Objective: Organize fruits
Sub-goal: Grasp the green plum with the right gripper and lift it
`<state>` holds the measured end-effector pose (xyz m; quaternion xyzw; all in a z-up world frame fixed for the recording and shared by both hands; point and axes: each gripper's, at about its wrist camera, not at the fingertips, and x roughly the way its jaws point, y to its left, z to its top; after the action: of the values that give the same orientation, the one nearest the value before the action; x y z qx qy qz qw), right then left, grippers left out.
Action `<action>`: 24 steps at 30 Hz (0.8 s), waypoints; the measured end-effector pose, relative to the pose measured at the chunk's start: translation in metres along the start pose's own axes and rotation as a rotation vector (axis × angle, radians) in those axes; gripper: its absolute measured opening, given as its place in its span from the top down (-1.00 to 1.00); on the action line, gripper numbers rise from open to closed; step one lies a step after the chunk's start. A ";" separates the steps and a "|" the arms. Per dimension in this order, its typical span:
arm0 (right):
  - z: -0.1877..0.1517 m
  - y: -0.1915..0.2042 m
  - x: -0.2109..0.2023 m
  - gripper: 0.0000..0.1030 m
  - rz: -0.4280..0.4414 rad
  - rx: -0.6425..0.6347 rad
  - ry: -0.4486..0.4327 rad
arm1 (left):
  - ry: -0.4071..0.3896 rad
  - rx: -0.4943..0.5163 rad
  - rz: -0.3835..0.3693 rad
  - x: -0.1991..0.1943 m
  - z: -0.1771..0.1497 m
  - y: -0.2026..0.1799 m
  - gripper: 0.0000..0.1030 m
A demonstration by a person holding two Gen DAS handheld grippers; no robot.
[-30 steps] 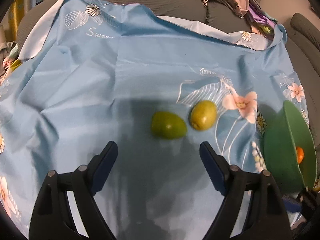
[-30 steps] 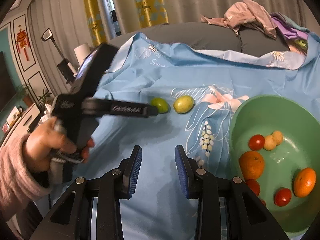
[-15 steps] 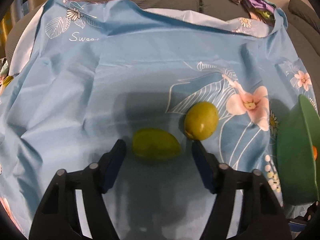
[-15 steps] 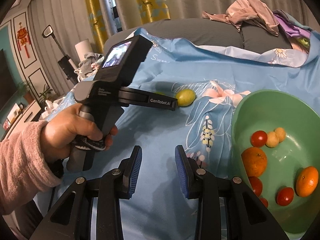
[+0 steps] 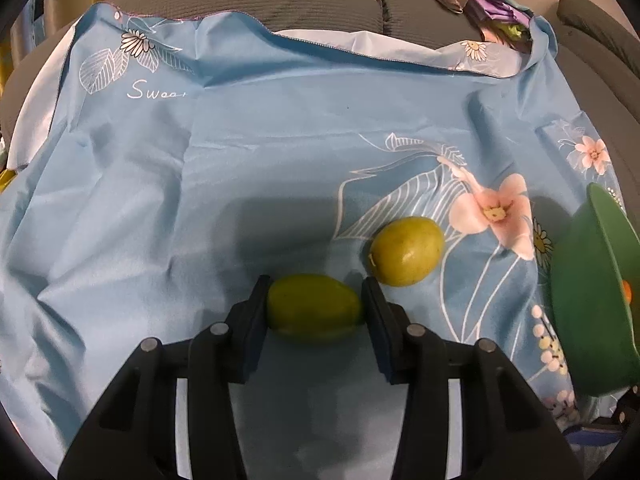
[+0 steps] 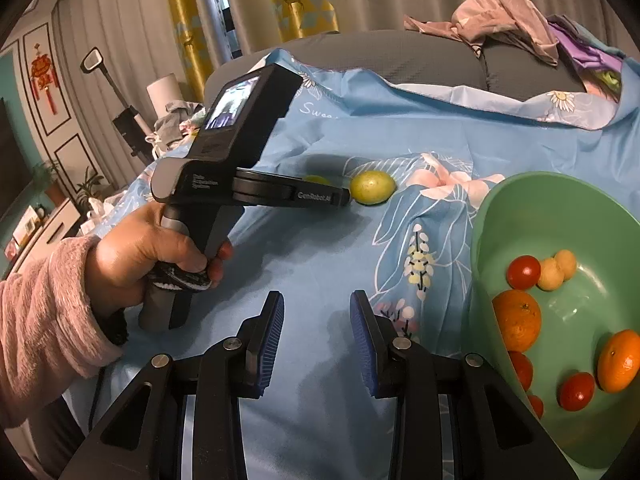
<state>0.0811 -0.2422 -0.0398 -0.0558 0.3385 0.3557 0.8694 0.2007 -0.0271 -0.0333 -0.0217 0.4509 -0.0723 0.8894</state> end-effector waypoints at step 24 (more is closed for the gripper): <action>0.094 -0.003 0.102 0.25 -0.324 0.077 0.112 | -0.185 -0.056 -0.107 -0.116 -0.077 0.050 0.13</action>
<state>0.1874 -0.1540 -0.0326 -0.0960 0.3864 0.1938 0.8966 0.0765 0.0415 0.0090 -0.0772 0.3670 -0.1048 0.9211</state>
